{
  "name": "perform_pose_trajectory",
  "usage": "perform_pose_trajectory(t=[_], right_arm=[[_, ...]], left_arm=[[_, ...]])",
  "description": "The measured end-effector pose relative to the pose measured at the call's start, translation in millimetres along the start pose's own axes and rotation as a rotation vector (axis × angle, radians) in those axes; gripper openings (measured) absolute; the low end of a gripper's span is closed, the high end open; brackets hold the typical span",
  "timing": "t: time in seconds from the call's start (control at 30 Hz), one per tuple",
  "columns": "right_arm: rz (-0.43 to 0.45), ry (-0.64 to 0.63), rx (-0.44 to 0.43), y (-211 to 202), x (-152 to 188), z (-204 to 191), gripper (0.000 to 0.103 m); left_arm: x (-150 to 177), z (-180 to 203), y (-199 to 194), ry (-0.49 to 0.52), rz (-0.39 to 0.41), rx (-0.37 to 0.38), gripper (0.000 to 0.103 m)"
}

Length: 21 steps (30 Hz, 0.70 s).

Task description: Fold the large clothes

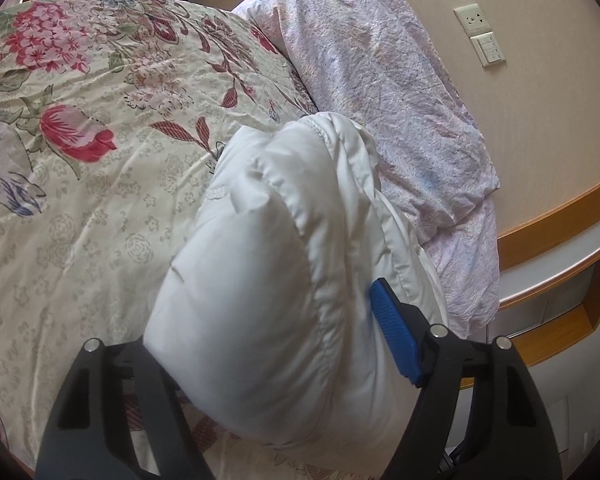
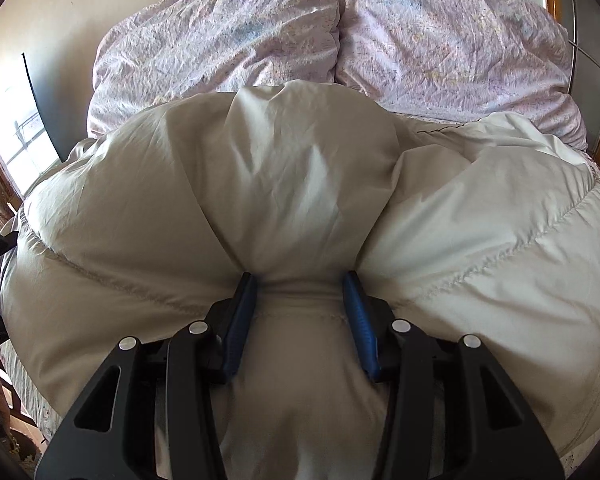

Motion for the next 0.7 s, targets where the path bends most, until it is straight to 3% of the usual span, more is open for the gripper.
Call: perform_pose_trajectory(t=[0.27,0.7], right_arm=[[0.006,-0.006,0.046,-1,0,-3,0.048],[0.003,-0.007,0.049,-1,-1,-2,0.048]], left_arm=[[-5,16,-9,0.085,0.005,-0.004,0.046],[-5,91,-28,0.335,0.046,0.023,0.041]])
Point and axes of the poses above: each gripper's, at about its wrist camera, not at the fingertips, and y roughly the way its jaws point, z to its right, x to its underside, the point moved 7 cm from there along y, roughly the way its jaws point, and after that the axes turned 2 degrees about z, right-handed, at the moved point
